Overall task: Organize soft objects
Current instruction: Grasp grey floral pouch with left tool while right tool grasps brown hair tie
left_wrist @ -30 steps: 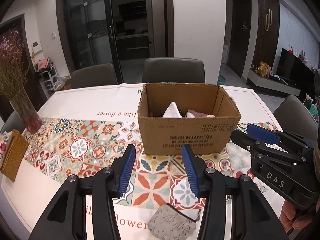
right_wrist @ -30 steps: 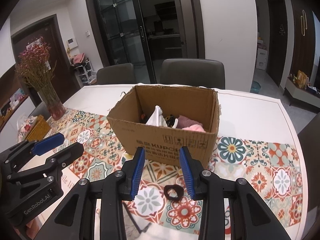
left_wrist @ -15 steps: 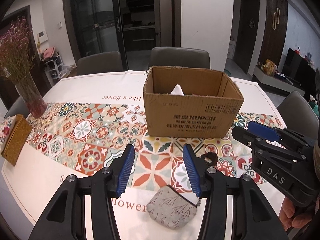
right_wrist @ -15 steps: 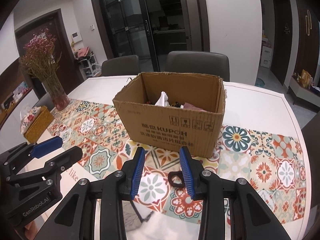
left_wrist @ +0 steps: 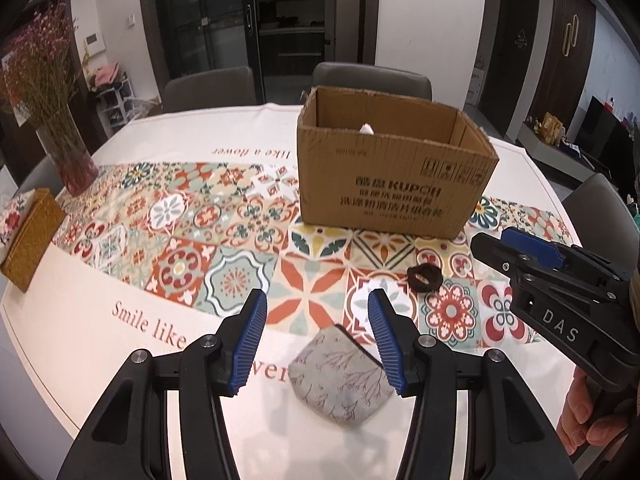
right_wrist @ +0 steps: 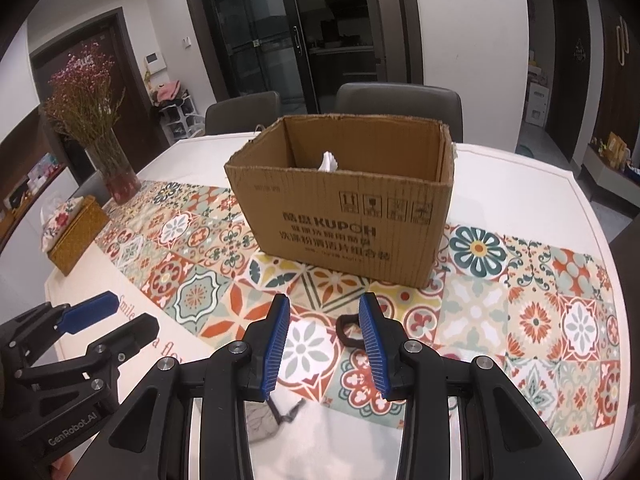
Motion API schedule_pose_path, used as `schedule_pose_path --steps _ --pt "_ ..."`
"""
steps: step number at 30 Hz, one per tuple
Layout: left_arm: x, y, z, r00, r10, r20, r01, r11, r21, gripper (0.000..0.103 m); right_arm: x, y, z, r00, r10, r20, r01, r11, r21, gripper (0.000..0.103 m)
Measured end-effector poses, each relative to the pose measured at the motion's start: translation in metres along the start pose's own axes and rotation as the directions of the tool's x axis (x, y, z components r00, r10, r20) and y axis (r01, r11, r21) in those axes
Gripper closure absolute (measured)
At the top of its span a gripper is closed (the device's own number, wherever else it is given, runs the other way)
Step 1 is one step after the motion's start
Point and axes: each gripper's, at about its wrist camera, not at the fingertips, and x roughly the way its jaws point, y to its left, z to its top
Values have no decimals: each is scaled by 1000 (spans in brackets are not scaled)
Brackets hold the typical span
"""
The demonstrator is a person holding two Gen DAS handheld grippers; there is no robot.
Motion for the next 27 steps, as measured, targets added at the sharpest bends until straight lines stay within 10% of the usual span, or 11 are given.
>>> schedule_pose_path --steps 27 --pt "17 13 -74 1000 18 -15 -20 986 -163 51 14 13 -52 996 -58 70 66 991 -118 50"
